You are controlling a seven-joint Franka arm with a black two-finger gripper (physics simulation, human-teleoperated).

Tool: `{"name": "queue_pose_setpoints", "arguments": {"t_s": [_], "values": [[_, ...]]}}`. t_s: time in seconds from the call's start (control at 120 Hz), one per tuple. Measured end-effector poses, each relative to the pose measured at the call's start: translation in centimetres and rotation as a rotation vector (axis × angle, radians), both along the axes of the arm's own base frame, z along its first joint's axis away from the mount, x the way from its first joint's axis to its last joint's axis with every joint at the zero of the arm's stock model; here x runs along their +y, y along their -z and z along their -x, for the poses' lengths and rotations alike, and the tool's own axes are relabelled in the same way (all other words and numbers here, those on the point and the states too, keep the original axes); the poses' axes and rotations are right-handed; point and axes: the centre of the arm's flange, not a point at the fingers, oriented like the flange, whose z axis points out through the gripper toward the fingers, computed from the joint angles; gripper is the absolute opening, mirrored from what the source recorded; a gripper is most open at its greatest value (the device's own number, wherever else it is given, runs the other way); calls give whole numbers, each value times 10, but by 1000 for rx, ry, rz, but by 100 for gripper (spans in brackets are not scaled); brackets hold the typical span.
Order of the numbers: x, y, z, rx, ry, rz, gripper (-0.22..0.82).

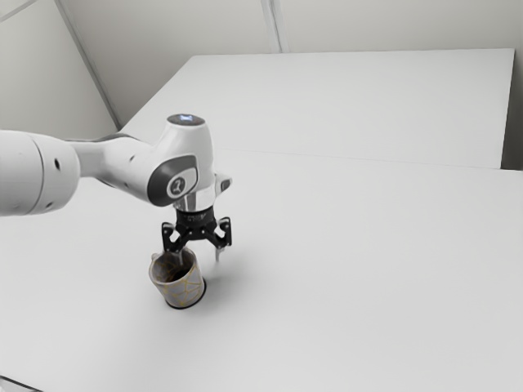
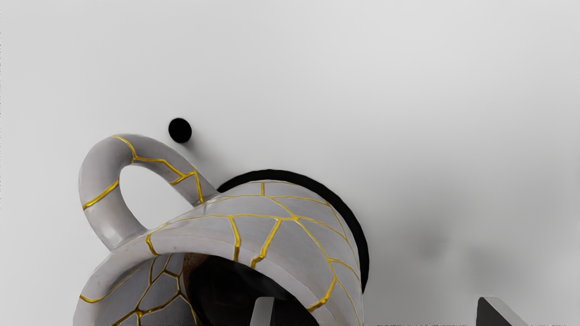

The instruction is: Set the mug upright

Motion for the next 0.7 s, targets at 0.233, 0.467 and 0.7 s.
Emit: {"name": "queue_pose_setpoints", "arguments": {"t_s": [0.233,0.467,0.7], "values": [[2,-39,-7,-42,-6,20,56],[3,-136,-28,-116,74,42,59],[11,-227,-42,-224,263,72,60]]}}
